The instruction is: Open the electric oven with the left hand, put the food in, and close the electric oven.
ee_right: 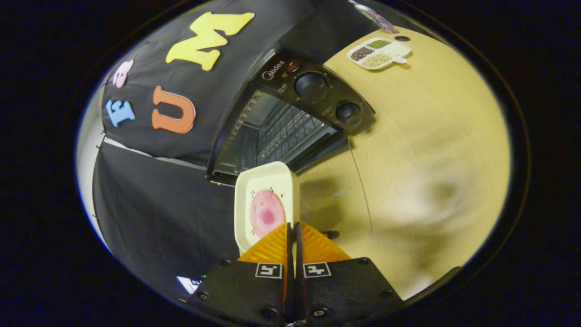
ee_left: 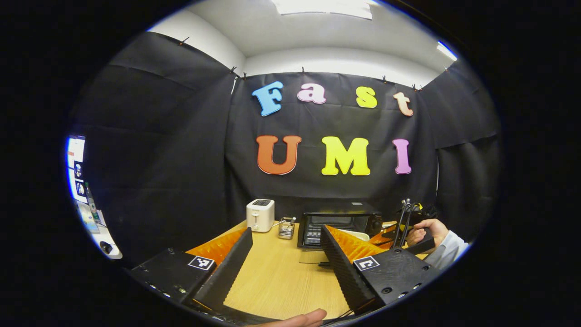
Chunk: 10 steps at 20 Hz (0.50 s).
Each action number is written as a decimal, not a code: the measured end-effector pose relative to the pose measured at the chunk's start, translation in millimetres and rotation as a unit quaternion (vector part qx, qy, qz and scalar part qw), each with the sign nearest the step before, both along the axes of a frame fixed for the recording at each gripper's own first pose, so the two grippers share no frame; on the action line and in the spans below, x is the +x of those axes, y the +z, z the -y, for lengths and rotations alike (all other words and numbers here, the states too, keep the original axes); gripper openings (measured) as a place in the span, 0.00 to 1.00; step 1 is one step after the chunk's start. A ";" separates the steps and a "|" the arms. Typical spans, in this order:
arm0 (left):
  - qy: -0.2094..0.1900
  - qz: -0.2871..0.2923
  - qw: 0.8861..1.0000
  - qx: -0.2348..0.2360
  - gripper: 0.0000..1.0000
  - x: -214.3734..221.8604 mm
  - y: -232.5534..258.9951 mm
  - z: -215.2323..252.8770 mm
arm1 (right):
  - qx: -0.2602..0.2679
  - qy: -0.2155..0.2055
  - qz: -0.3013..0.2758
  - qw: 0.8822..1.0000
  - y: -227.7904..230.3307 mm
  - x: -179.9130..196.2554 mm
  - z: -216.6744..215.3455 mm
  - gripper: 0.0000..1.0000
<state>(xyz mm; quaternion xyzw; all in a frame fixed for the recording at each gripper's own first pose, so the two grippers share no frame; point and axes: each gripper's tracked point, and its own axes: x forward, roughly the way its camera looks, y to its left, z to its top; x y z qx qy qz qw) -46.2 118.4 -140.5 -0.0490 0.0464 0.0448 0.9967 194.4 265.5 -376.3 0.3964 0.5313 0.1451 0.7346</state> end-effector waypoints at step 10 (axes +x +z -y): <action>-0.010 -0.031 0.999 0.015 0.95 20.2 -34.3 -4.0 | -0.004 -0.204 0.062 0.977 -31.9 113.1 -37.8 0.01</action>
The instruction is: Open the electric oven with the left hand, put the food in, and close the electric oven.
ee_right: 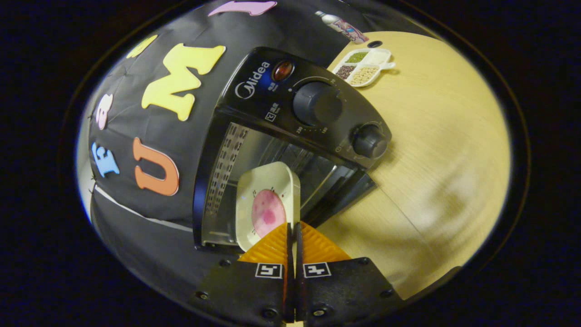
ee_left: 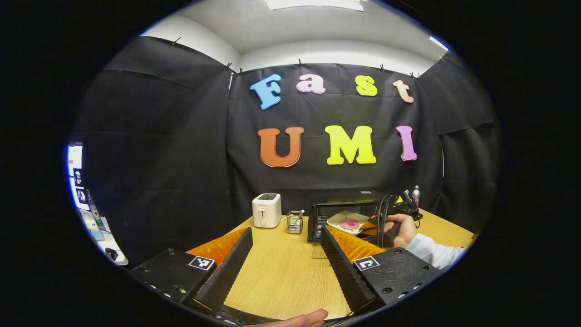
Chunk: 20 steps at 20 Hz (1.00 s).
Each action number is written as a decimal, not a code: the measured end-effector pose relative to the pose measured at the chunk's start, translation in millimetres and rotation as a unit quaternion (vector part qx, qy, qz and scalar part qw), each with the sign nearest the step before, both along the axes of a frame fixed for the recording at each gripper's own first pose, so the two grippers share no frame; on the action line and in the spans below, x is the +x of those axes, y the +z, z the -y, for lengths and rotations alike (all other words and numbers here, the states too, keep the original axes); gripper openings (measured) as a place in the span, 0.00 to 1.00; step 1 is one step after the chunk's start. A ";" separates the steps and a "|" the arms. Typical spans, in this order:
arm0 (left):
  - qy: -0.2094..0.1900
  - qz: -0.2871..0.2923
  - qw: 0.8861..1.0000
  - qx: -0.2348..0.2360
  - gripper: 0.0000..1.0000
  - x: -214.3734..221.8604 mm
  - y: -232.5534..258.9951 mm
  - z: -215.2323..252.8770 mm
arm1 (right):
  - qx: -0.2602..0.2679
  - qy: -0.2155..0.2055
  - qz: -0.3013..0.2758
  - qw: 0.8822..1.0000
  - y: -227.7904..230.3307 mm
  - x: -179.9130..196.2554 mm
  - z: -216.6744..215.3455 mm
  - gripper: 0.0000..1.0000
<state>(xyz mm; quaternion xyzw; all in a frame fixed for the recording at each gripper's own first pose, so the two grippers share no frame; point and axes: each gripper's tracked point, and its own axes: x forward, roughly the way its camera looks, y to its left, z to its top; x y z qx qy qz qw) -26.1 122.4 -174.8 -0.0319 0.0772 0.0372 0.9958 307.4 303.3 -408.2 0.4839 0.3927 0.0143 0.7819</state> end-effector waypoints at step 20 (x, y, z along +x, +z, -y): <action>-0.007 -0.039 0.999 -0.032 0.95 17.1 -27.9 9.8 | -0.197 0.015 0.154 0.968 11.8 39.1 29.8 0.65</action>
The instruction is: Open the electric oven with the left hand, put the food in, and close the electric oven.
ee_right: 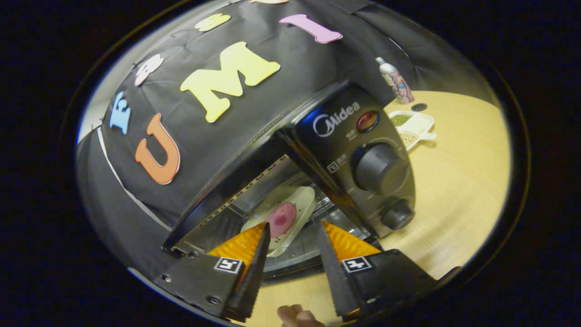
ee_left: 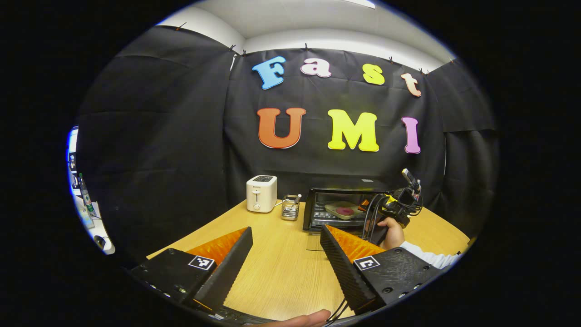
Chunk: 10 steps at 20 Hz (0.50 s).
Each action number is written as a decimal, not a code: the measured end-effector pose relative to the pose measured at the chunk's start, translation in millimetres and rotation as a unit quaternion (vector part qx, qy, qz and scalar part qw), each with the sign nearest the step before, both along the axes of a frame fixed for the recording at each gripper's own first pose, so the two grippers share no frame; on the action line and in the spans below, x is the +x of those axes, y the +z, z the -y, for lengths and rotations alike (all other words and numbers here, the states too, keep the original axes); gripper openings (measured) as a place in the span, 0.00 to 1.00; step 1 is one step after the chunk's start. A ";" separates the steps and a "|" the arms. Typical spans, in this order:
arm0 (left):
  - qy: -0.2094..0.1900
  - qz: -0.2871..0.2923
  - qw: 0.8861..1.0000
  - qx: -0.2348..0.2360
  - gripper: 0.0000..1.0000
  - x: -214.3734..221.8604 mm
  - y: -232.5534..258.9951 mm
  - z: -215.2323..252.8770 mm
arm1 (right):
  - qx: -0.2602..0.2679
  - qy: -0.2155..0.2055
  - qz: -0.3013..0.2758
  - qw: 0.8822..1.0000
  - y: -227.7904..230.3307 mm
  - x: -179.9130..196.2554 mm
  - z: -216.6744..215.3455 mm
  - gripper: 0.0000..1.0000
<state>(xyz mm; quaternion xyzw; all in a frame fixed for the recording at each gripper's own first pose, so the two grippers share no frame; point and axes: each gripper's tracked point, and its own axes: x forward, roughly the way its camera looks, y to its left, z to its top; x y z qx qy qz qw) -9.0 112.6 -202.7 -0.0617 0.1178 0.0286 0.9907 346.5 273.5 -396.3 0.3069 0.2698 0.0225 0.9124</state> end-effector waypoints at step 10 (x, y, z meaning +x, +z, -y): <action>-0.015 -0.016 0.999 -0.025 0.95 -13.4 -3.0 25.7 | -0.158 0.066 0.082 0.982 87.0 -119.6 76.9 0.92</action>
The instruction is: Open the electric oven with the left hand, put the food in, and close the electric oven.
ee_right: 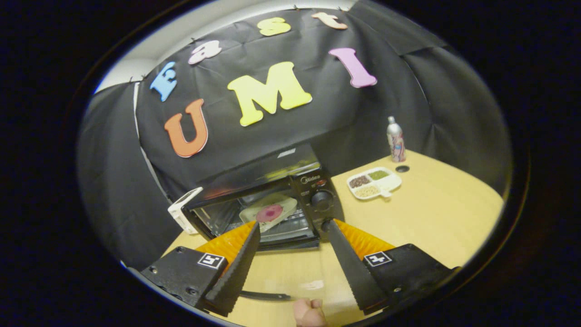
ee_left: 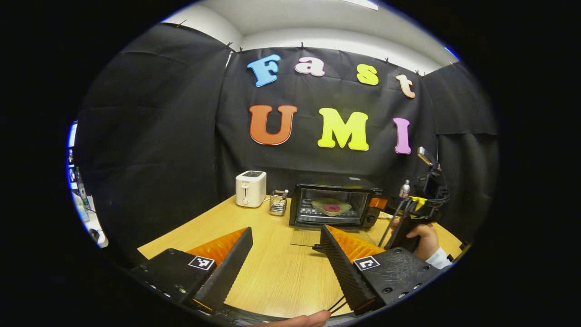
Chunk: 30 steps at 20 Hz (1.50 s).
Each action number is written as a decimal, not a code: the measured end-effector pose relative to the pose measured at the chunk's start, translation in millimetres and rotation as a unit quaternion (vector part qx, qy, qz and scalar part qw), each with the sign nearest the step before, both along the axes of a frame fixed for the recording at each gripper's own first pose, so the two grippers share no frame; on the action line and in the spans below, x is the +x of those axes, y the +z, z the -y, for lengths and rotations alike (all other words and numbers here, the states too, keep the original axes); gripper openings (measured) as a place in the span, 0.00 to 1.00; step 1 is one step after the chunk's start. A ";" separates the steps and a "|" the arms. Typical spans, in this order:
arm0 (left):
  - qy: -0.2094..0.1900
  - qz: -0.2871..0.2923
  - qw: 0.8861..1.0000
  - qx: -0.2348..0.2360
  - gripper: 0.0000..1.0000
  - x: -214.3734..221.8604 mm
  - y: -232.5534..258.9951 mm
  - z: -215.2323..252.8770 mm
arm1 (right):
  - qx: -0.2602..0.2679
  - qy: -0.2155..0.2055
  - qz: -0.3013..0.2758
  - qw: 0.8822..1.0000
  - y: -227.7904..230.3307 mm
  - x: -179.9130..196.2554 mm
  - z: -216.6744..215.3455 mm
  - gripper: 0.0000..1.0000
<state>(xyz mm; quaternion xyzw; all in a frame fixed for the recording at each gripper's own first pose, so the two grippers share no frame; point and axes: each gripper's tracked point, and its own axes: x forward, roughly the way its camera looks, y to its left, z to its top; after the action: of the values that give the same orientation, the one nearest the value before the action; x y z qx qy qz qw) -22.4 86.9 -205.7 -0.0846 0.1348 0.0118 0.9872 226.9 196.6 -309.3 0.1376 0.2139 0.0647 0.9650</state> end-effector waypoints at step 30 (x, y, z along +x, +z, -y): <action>-0.150 -0.240 0.958 0.037 0.97 115.0 -200.1 166.5 | -0.049 -0.089 0.164 0.981 153.4 -168.0 262.4 0.94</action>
<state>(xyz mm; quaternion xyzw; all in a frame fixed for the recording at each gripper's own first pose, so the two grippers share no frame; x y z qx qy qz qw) 92.6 -79.6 -405.8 -0.0217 0.3787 -0.1116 0.9185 58.9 -65.7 -155.9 0.0961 0.0426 -0.0101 0.9944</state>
